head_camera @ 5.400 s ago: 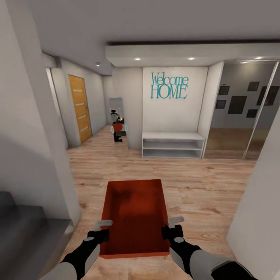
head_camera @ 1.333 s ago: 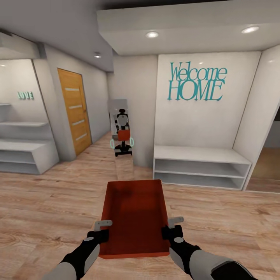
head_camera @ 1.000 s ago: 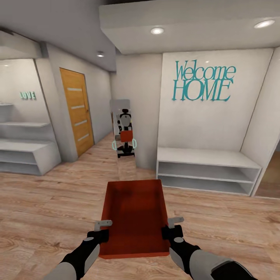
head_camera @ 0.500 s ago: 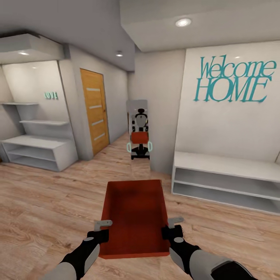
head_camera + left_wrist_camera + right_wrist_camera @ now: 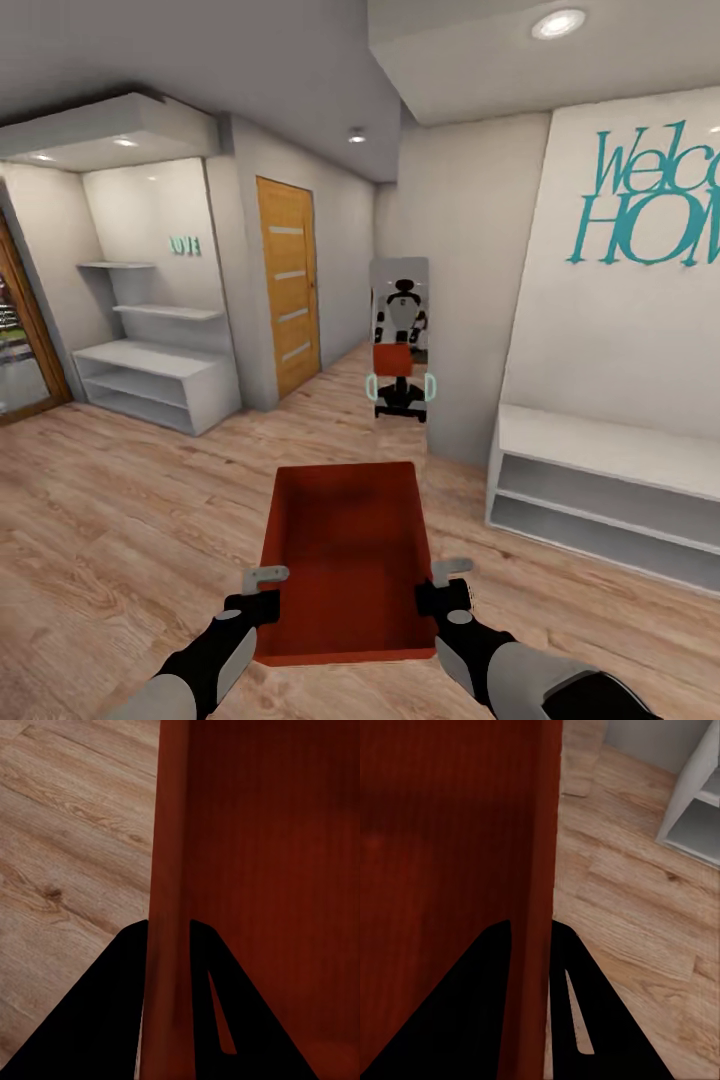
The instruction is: Move the two storage containers from the living room to the garage. In the garage, place one container on the floor and stack the other container on top of it (either order is fine).
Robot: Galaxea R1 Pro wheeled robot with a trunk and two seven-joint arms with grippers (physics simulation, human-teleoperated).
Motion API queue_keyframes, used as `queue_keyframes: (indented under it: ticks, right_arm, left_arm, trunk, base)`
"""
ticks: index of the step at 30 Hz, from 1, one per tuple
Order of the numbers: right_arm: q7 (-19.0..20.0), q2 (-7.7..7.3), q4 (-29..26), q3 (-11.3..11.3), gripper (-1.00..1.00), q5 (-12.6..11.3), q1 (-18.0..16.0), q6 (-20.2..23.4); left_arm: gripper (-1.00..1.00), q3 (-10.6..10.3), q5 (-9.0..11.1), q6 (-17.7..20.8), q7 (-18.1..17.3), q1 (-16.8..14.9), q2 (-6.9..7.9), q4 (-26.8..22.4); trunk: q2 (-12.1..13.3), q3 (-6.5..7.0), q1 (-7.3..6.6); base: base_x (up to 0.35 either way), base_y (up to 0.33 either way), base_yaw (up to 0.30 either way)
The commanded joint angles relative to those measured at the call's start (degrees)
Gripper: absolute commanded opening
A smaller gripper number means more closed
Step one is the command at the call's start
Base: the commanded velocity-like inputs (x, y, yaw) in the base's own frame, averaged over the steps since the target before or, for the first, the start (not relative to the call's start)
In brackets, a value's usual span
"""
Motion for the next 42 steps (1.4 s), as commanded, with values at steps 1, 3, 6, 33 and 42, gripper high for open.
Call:
queue_keyframes:
  ticks: [1, 3, 6, 33, 42]
  right_arm:
    - [0.5, 0.03, 0.1, -2.4, -1.00, 0.0, 0.0, 0.0]
    - [0.5, 0.03, 0.1, -2.4, -1.00, 0.0, 0.0, 0.0]
    - [0.5, 0.03, 0.1, -2.4, -1.00, 0.0, 0.0, 0.0]
    - [0.4, -0.04, 0.1, -2.4, -1.00, 0.0, 0.0, -0.1]
    - [0.5, -0.06, 0.1, -2.4, -1.00, 0.0, 0.0, -0.1]
  left_arm:
    - [-1.00, 0.7, -0.7, -1.4, 0.8, -0.1, 0.27, -0.3]
    - [-1.00, 0.7, -0.7, -1.4, 0.8, -0.1, 0.27, -0.3]
    - [-1.00, 0.7, -0.7, -1.4, 0.8, -0.1, 0.27, -0.3]
    - [-1.00, 0.7, -0.8, -1.5, 0.8, -0.1, 0.27, -0.4]
    - [-1.00, 0.7, -0.7, -1.5, 0.8, -0.1, 0.27, -0.4]
  trunk:
    - [-0.1, -0.10, 0.05]
    - [-0.1, -0.10, 0.05]
    - [-0.1, -0.10, 0.05]
    - [-0.1, -0.10, 0.05]
    - [-0.1, -0.10, 0.05]
  base:
    - [0.323, 0.000, 0.268]
    - [0.323, 0.000, 0.268]
    - [0.323, 0.000, 0.268]
    - [0.323, 0.000, 0.268]
    - [0.323, 0.000, 0.077]
